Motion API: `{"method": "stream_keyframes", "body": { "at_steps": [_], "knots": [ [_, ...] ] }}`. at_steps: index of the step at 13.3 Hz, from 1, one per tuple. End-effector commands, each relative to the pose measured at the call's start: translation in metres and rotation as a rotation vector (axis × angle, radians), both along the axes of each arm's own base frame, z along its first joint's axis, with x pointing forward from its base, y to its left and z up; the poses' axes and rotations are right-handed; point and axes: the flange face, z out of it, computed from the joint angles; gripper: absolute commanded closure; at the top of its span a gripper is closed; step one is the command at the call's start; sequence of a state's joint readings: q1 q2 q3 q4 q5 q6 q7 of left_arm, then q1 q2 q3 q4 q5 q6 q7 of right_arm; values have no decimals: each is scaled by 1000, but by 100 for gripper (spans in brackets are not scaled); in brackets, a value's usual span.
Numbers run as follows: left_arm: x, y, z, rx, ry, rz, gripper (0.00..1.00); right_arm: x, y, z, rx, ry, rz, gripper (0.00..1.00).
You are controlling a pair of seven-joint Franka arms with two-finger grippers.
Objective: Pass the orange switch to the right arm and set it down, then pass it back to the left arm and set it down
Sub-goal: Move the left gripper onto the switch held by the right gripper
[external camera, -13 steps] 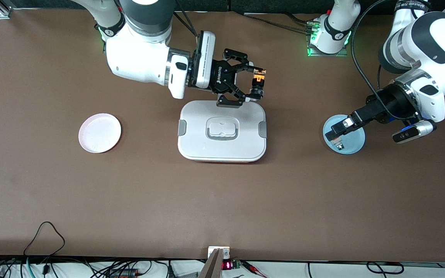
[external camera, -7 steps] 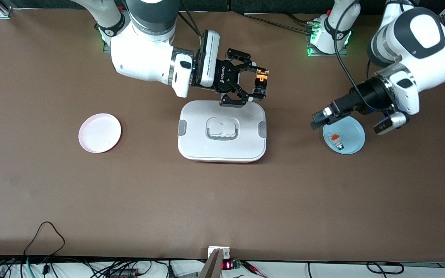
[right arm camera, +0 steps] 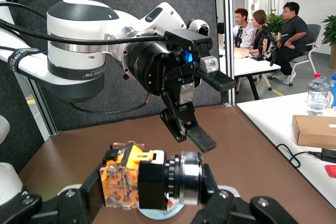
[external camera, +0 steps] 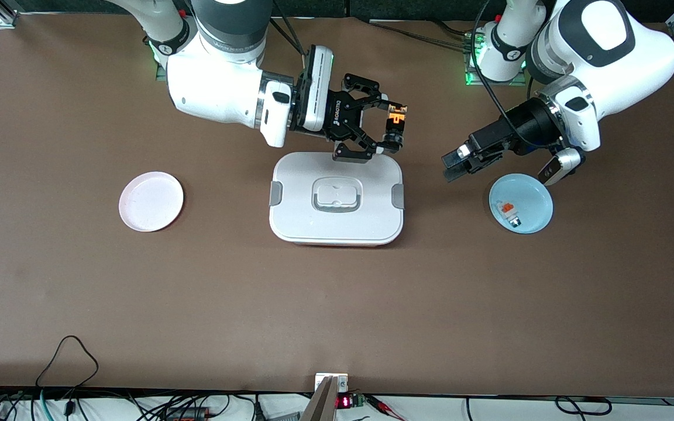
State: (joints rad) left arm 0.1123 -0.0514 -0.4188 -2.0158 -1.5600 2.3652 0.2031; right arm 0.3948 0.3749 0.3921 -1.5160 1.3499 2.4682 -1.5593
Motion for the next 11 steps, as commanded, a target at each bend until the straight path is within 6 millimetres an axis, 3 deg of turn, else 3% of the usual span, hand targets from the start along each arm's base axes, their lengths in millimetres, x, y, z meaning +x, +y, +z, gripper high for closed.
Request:
{"method": "stream_keyframes", "body": {
  "at_steps": [1,2,11],
  "knots": [
    [-24,-34,7,22,22,78,1,3,5,5,3,-3,-9,84],
    [-38,-58,9,57,20,141,1,3,4,6,7,0,-11,84],
    [-59,-72,22,52,19,110,3,-1,-4,-1,-16,27,-13,84]
  ]
}}
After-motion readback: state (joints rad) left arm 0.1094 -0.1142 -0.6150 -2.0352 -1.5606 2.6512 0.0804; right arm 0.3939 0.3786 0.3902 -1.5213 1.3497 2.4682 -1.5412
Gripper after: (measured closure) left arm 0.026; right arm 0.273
